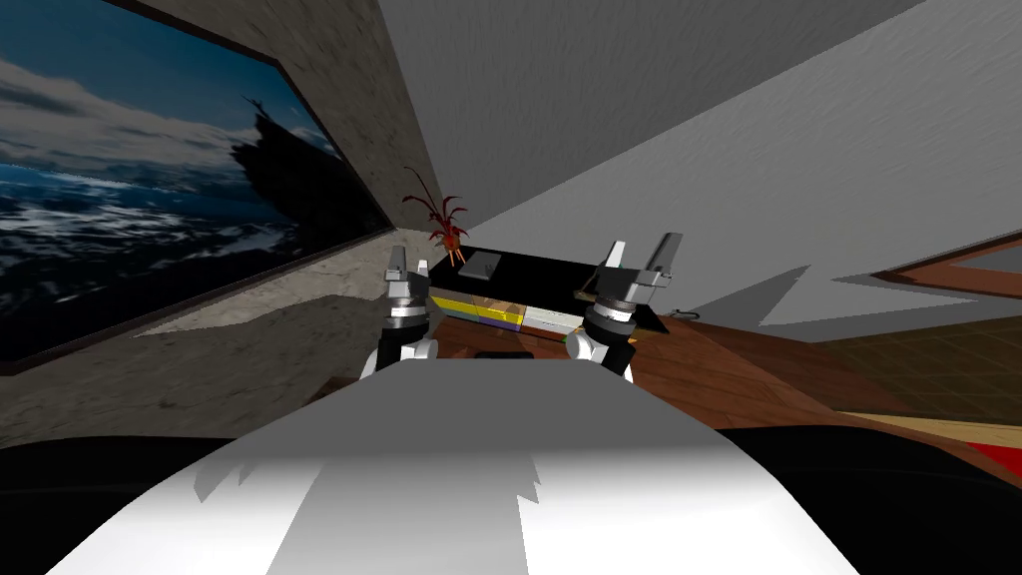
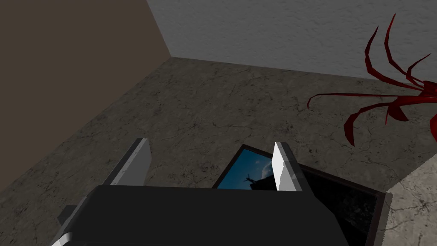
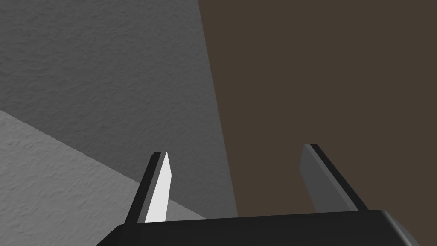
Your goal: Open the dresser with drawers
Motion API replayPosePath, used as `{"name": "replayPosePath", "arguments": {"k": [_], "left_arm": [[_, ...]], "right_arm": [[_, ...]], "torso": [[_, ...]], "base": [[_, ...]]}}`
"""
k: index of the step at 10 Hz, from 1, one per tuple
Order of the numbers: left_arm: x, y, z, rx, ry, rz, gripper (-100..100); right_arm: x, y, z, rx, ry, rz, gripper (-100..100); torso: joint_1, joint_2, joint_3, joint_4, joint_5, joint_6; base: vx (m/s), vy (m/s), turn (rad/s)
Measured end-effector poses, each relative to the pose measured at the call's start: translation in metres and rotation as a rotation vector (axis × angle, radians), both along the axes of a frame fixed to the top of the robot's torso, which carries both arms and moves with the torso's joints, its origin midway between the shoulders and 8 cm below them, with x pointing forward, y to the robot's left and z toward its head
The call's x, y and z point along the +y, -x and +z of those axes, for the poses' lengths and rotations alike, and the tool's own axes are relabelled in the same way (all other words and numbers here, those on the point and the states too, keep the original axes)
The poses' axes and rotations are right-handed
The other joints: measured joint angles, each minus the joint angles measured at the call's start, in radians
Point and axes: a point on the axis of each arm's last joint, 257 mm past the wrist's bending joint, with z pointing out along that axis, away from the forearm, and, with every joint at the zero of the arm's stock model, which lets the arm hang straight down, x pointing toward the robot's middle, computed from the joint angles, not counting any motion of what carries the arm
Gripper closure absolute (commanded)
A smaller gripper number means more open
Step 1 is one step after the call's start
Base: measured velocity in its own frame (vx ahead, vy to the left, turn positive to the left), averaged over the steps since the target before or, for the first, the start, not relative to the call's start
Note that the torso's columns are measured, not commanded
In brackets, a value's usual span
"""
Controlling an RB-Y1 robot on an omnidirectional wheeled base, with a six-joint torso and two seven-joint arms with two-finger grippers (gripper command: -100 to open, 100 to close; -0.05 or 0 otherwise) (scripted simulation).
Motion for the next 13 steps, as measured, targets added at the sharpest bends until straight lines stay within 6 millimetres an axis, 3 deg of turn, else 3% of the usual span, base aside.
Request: {"name": "replayPosePath", "arguments": {"k": [4, 5, 6, 13], "left_arm": [[0.0, 0.0, 0.0, 0.0, 0.0, 0.0, 0], [0.0, 0.0, 0.0, 0.0, 0.0, 0.0, -100], [-0.003, -0.004, -0.008, 0.013, -0.015, -0.008, -100], [-0.007, -0.022, -0.063, 0.087, -0.091, -0.039, -100]], "right_arm": [[0.0, 0.0, 0.0, 0.0, 0.0, 0.0, 0], [0.0, 0.0, 0.0, 0.0, 0.0, 0.0, 0], [0.0, 0.0, 0.0, 0.0, 0.0, 0.0, 0], [0.0, 0.0, 0.0, 0.001, 0.0, 0.0, 0]], "torso": [[0.0, 0.296, -0.59, 0.295, 0.0, 0.0], [0.0, 0.369, -0.738, 0.369, 0.0, 0.0], [0.0, 0.402, -0.807, 0.402, 0.0, 0.0], [0.0, 0.417, -0.831, 0.416, 0.0, 0.0]], "base": [[0.0, 0.0, 0.0], [0.025, -0.009, -0.019], [0.043, -0.014, -0.023], [0.044, -0.011, -0.017]]}}
